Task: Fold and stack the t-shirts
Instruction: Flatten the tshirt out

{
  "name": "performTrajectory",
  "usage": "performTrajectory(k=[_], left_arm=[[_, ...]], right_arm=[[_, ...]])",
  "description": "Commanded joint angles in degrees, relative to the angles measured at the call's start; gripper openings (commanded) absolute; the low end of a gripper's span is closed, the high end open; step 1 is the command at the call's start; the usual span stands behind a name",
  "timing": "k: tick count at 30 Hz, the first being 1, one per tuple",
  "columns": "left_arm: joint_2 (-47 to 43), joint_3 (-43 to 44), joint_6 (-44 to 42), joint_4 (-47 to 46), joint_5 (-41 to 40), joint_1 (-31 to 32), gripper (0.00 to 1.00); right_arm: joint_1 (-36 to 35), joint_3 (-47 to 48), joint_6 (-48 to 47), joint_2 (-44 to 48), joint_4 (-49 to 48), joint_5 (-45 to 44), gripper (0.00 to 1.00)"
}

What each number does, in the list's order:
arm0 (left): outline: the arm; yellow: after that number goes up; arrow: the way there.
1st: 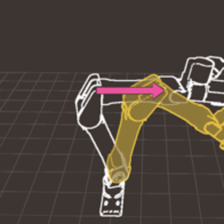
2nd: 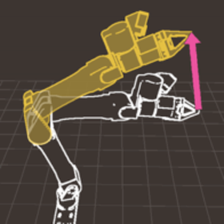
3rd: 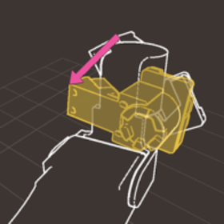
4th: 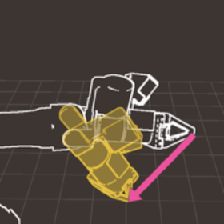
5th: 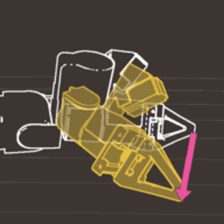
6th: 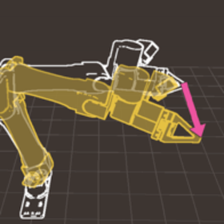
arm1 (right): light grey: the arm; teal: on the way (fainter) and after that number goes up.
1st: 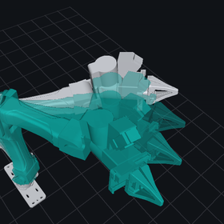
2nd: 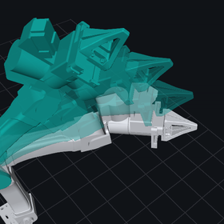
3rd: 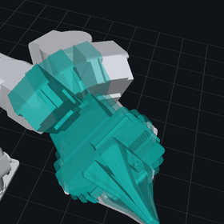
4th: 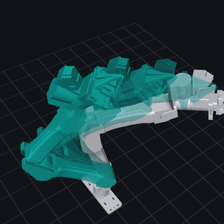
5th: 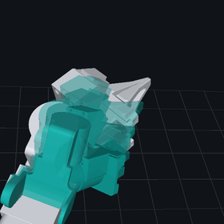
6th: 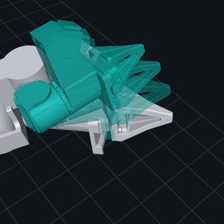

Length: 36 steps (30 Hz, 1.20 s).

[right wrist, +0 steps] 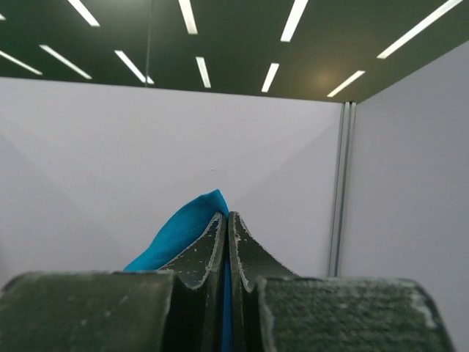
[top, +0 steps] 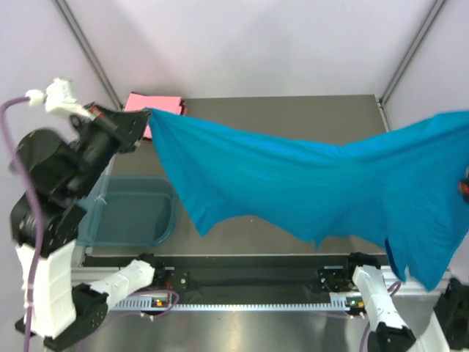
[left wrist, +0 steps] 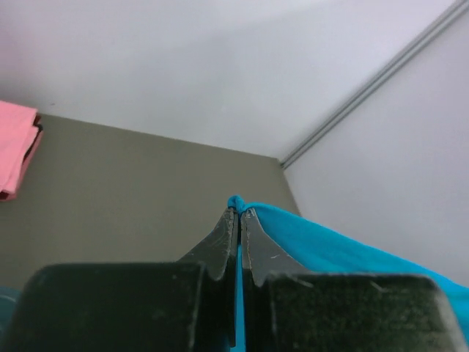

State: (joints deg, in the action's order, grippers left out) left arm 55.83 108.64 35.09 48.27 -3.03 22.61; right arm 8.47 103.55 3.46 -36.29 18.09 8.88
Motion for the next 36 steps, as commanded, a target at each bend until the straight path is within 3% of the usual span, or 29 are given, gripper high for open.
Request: performTrajectory(k=[1, 8, 12, 16, 20, 24, 31, 36], left_arm=[[9.53, -2.2, -3.54, 0.43, -4.0, 0.06, 0.0], [19.22, -2.3, -6.35, -7.49, -6.37, -0.11, 0.0], [21.25, 0.79, -5.74, -10.29, -8.48, -0.2, 0.0], [16.69, -1.67, -5.21, -16.1, -11.28, -0.2, 0.0], [12.12, -3.34, -6.7, -17.86, -11.57, -0.2, 0.0], [5.44, -9.91, -7.93, -20.14, -9.28, -0.2, 0.0], [-8.7, -20.13, -6.44, -18.83, -1.55, -0.2, 0.0], [-12.94, -16.98, -6.96, -11.81, -1.2, -0.2, 0.0]], right_arm=[[-0.56, -4.73, -3.1, -11.41, 1.0, 0.77, 0.0], [-0.56, -11.78, -6.37, -20.74, -9.63, 5.0, 0.0], [-0.47, -6.89, -5.31, -24.6, -8.78, 8.33, 0.0], [-0.47, 1.03, -3.9, -27.96, -5.25, 12.2, 0.0], [-0.47, 0.87, -1.62, -24.71, -5.35, 11.33, 0.0], [-0.47, 1.31, -2.23, -19.53, 1.57, 9.75, 0.0], [-0.56, 0.5, -1.09, -6.79, 11.24, 5.45, 0.0], [-2.05, 8.57, -0.91, -4.75, 19.86, -0.95, 0.0]])
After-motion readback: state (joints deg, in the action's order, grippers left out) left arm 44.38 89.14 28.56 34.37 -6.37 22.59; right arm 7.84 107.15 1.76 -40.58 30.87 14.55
